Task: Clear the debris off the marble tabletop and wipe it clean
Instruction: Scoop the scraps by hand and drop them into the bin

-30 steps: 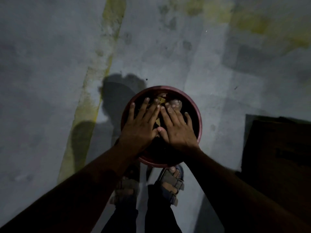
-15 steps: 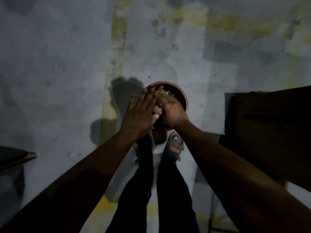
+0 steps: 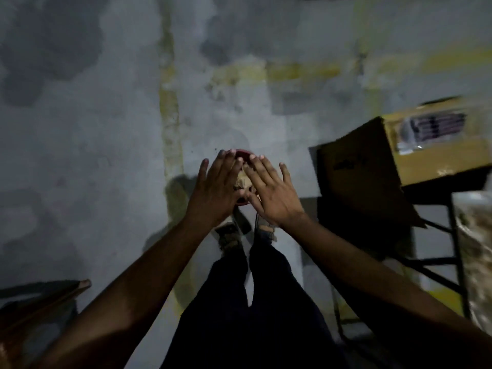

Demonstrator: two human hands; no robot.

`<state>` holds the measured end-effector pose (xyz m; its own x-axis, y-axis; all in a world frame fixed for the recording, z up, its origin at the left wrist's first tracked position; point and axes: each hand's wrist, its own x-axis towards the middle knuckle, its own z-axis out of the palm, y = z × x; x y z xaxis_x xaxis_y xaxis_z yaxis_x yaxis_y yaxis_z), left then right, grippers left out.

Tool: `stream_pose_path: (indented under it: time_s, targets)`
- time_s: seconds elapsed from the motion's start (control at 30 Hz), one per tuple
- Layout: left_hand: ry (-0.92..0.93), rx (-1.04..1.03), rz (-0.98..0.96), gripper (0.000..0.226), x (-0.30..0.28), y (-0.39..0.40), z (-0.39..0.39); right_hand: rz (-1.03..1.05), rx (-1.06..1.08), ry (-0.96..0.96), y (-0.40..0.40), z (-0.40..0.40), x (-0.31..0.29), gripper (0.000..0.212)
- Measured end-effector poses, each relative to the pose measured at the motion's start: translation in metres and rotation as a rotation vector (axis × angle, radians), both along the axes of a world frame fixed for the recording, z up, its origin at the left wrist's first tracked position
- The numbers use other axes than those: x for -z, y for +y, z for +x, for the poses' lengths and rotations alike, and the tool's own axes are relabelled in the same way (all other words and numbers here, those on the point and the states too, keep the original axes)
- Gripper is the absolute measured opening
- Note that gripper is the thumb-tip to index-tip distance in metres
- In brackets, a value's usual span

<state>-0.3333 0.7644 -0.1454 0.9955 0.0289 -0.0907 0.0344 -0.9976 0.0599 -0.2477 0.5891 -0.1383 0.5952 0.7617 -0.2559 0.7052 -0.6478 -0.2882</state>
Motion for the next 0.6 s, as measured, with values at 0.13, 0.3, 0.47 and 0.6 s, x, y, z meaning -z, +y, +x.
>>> stream_pose_path:
  time_s: [0.13,0.3,0.47,0.6]
  targets:
    - [-0.123,0.235,0.035,0.071,-0.09,-0.034,0.002,0.046,0.184,-0.103,-0.048,-0.034,-0.082,0.065]
    - [-0.178,0.423,0.028,0.068,-0.143,-0.093,0.024,0.02,0.469,-0.164,-0.122,-0.059,-0.132,0.065]
    - [-0.057,0.663,0.033,0.07,-0.152,-0.191,0.031,0.034,0.781,-0.229,-0.227,-0.094,-0.157,0.066]
    - [-0.002,0.846,-0.018,0.07,-0.153,-0.301,0.044,0.05,1.042,-0.203,-0.331,-0.127,-0.153,0.064]
